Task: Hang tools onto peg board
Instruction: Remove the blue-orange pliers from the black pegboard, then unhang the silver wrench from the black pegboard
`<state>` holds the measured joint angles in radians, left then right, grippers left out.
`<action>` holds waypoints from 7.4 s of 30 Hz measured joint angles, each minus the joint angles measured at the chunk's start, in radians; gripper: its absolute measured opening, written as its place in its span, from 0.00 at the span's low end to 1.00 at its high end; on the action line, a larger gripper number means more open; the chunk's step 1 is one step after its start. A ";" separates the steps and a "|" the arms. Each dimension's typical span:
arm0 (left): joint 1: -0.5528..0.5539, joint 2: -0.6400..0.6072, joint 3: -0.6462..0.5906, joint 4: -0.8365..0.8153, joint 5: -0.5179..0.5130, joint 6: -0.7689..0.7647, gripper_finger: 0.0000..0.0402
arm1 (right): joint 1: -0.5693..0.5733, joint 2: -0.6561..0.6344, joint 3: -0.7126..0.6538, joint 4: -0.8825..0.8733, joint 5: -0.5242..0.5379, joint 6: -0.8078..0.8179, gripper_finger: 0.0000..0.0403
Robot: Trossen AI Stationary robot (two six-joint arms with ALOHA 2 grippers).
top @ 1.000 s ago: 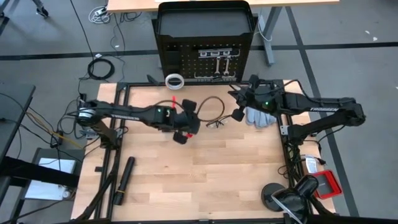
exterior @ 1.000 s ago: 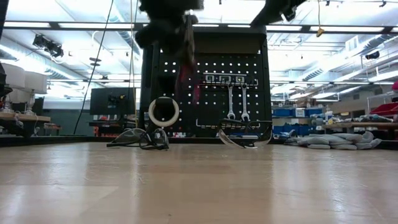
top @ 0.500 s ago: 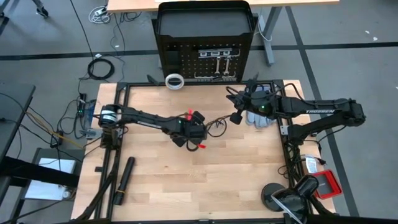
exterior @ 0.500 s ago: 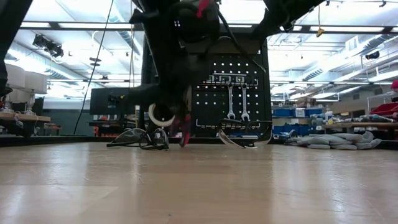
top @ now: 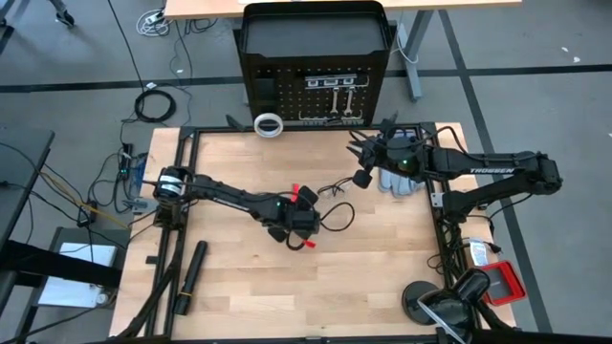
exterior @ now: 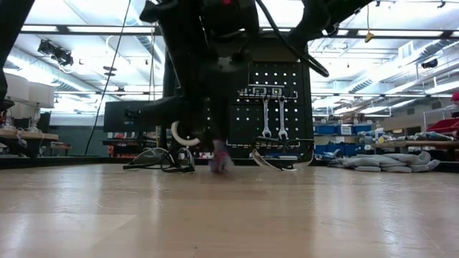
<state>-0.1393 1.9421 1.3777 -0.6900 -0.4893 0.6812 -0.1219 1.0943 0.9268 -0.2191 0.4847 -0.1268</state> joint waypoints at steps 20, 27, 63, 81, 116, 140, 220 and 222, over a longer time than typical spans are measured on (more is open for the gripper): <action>0.028 -0.609 -0.514 0.512 -0.062 -0.424 0.46 | -0.080 0.076 -0.171 0.630 0.074 -0.090 0.30; 0.034 -0.830 -0.820 0.780 -0.190 -0.579 0.44 | -0.177 0.246 -0.161 0.741 0.075 -0.086 0.31; 0.392 -0.804 -1.120 1.456 -0.229 -0.715 0.44 | -0.377 0.588 -0.383 1.467 -0.006 -0.104 0.41; 0.394 -0.804 -1.120 1.432 -0.172 -0.768 0.44 | -0.472 0.589 -0.125 1.015 0.175 0.147 0.64; 0.394 -0.804 -1.120 1.433 -0.172 -0.734 0.44 | -0.525 0.802 -0.008 1.160 0.311 0.128 0.57; 0.395 -0.804 -1.120 1.433 -0.172 -0.734 0.44 | -0.529 0.802 0.016 1.123 0.329 0.143 0.53; 0.394 -0.804 -1.119 1.483 -0.073 -0.634 0.44 | -0.611 0.473 0.016 0.446 -0.144 0.212 0.12; 0.395 -0.804 -1.119 1.482 -0.073 -0.634 0.44 | -0.611 0.473 0.015 0.442 -0.154 0.207 0.16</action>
<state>0.2554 1.1385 0.2588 0.7919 -0.5621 0.0476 -0.7326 1.5673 0.9422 0.2232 0.3305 0.0797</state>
